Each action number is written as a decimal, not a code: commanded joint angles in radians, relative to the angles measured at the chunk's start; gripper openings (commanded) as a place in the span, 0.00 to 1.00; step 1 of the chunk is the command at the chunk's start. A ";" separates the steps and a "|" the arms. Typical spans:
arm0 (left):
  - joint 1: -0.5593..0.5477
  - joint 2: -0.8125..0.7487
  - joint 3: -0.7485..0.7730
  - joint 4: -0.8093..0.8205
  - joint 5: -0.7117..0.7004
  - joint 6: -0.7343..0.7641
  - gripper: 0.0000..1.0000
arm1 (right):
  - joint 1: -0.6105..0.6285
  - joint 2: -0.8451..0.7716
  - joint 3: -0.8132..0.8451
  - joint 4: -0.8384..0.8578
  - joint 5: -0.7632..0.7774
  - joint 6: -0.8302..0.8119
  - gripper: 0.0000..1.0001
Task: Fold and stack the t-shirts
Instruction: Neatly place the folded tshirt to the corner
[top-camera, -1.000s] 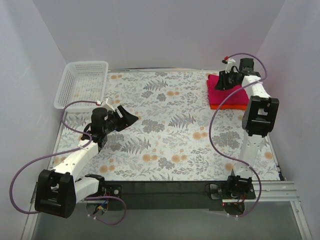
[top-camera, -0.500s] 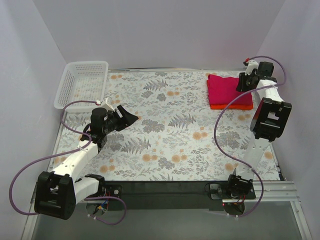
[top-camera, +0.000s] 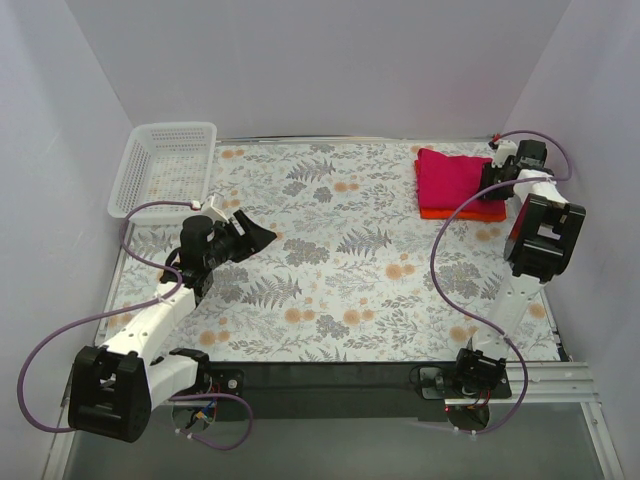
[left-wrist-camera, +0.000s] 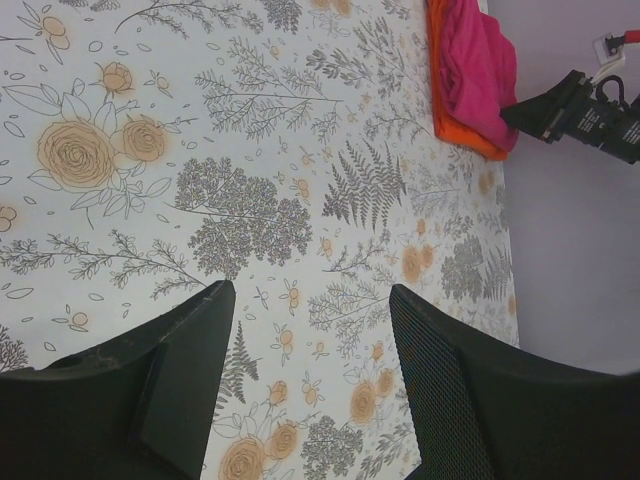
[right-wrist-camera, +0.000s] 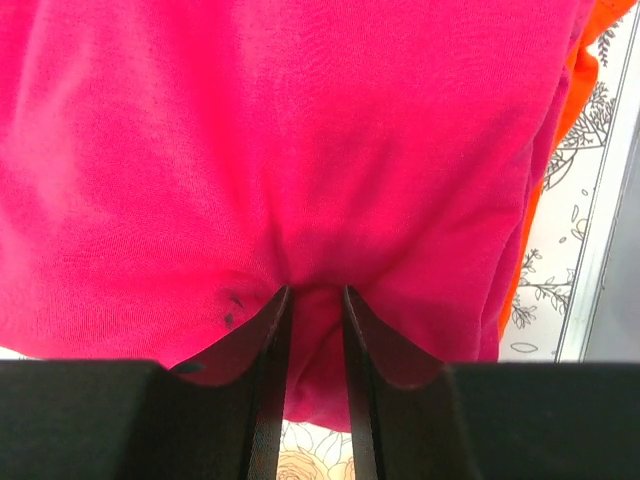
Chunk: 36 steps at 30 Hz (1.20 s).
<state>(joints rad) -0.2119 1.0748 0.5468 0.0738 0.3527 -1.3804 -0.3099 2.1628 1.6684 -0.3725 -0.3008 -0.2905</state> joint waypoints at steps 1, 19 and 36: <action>0.005 -0.039 0.007 -0.008 0.012 0.006 0.59 | -0.021 -0.060 -0.033 -0.016 0.006 -0.002 0.28; 0.005 -0.171 0.067 -0.152 -0.142 0.101 0.69 | -0.029 -0.365 -0.194 -0.016 -0.400 -0.091 0.48; 0.009 -0.343 0.125 -0.399 -0.316 0.247 0.96 | -0.034 -1.099 -0.716 -0.020 -0.247 -0.220 0.90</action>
<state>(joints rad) -0.2104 0.7635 0.6270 -0.2512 0.0841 -1.1893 -0.3386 1.1347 0.9916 -0.4107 -0.5915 -0.4927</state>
